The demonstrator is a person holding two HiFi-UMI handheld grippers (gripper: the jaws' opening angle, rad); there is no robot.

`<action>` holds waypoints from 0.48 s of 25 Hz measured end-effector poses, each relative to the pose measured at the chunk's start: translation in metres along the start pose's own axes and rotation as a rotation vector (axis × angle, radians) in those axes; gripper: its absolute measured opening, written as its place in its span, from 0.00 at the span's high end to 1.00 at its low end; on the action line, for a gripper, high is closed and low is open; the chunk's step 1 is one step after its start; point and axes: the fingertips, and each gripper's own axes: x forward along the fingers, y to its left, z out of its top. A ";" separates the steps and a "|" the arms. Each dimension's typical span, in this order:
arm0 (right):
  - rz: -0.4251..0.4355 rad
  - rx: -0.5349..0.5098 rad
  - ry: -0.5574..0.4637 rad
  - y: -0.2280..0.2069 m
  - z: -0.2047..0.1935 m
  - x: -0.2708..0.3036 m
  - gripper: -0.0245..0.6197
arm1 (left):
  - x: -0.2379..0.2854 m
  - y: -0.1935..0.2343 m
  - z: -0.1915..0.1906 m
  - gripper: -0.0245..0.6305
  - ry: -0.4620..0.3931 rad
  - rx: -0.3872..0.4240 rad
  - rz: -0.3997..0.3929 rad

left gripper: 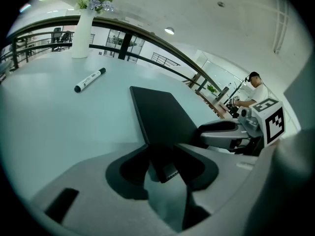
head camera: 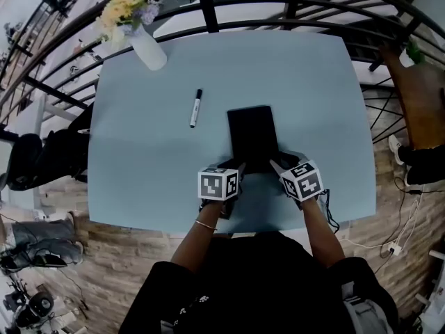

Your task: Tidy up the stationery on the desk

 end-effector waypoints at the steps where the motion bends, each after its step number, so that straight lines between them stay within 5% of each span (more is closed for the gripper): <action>1: 0.001 0.001 0.001 0.005 -0.001 0.001 0.75 | -0.003 0.003 -0.003 0.74 0.001 0.003 -0.001; 12: -0.011 0.004 0.019 0.050 -0.013 0.005 0.74 | -0.032 0.023 -0.027 0.74 0.005 0.035 -0.020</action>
